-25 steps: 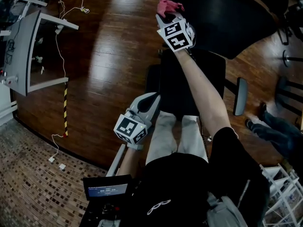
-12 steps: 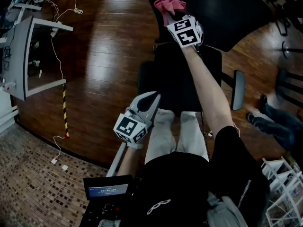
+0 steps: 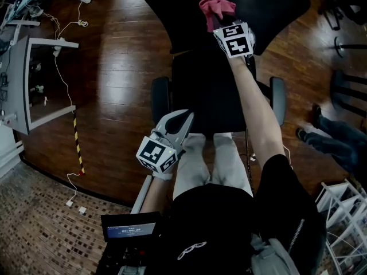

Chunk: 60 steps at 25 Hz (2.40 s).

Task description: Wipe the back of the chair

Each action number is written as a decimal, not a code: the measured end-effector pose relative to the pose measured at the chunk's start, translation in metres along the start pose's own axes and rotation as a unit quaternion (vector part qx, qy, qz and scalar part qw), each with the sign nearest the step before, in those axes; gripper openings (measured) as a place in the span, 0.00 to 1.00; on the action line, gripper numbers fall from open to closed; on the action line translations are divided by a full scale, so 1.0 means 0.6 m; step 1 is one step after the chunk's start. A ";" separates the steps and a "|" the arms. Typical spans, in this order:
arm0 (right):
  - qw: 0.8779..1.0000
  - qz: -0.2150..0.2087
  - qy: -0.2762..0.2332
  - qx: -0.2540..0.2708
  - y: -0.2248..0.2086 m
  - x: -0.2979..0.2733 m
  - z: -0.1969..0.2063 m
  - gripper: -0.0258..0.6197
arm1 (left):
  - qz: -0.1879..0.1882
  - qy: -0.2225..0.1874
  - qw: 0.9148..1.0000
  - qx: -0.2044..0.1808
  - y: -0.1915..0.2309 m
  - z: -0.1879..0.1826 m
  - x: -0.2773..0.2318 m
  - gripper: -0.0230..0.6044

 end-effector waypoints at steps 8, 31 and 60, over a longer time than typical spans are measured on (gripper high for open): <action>0.998 0.052 0.004 -0.027 -0.129 0.069 0.040 0.10 | 0.028 0.007 1.000 -0.005 -0.041 0.000 -0.055 0.03; 0.977 0.184 0.036 -0.105 -0.342 0.186 0.164 0.10 | 0.052 0.018 0.998 -0.003 -0.092 0.024 -0.120 0.03; 0.999 -0.020 0.038 0.028 0.136 -0.058 0.097 0.10 | -0.017 -0.002 0.999 0.039 0.027 0.096 0.050 0.03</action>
Point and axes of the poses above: the fingertips, and each gripper's own axes: x backward along the fingers, y to its left, z out of its underside, the point moved 6 cm from there along x, backward along the fingers, and after that the axes turned 13 degrees about -x, right-handed, at the moved point
